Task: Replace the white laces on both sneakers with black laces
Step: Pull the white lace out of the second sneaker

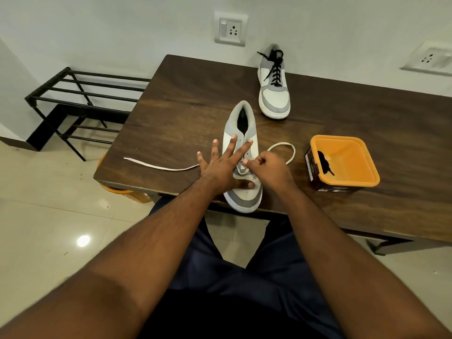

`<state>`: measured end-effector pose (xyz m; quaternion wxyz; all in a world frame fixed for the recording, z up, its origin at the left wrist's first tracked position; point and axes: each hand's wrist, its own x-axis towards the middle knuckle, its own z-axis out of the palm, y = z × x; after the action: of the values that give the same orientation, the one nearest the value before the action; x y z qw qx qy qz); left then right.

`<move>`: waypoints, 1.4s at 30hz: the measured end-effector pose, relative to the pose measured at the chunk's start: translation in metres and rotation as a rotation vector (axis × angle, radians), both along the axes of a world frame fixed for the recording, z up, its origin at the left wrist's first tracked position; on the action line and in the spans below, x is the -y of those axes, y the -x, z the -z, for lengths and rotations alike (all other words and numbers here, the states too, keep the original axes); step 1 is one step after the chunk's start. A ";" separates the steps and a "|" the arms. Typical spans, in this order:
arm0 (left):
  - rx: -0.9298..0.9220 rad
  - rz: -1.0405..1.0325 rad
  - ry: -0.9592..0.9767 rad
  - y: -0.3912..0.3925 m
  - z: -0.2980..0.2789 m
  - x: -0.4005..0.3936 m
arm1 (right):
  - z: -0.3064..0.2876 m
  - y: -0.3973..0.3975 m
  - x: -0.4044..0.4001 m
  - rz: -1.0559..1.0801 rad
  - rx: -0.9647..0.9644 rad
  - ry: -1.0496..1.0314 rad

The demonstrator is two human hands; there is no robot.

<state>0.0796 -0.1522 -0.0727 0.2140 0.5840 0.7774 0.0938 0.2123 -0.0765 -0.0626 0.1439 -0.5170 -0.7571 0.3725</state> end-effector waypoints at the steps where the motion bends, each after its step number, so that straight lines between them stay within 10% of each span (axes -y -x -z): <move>1: -0.004 0.000 0.001 0.000 0.001 0.000 | -0.001 0.003 0.000 -0.009 0.037 -0.003; 7: -0.015 -0.002 -0.012 0.000 0.003 0.000 | -0.007 -0.004 0.009 -0.035 0.039 0.028; 12: -0.033 0.002 -0.014 -0.001 0.004 -0.001 | -0.023 -0.020 0.023 0.001 -0.189 0.440; 17: -0.007 0.001 -0.022 0.000 0.003 0.000 | -0.011 -0.010 0.012 0.224 -0.191 0.166; 24: -0.020 -0.010 -0.016 -0.001 0.004 0.000 | -0.004 0.003 0.006 0.003 0.068 -0.073; 32: -0.011 -0.011 -0.033 0.000 0.005 0.000 | -0.009 -0.036 0.040 -0.003 -0.387 0.139; 42: 0.001 -0.007 -0.040 0.001 0.007 0.001 | -0.013 -0.020 0.013 0.172 -0.255 -0.015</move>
<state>0.0789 -0.1531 -0.0801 0.2023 0.5855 0.7772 0.1104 0.2325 -0.0895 -0.0499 0.2742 -0.5274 -0.6884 0.4157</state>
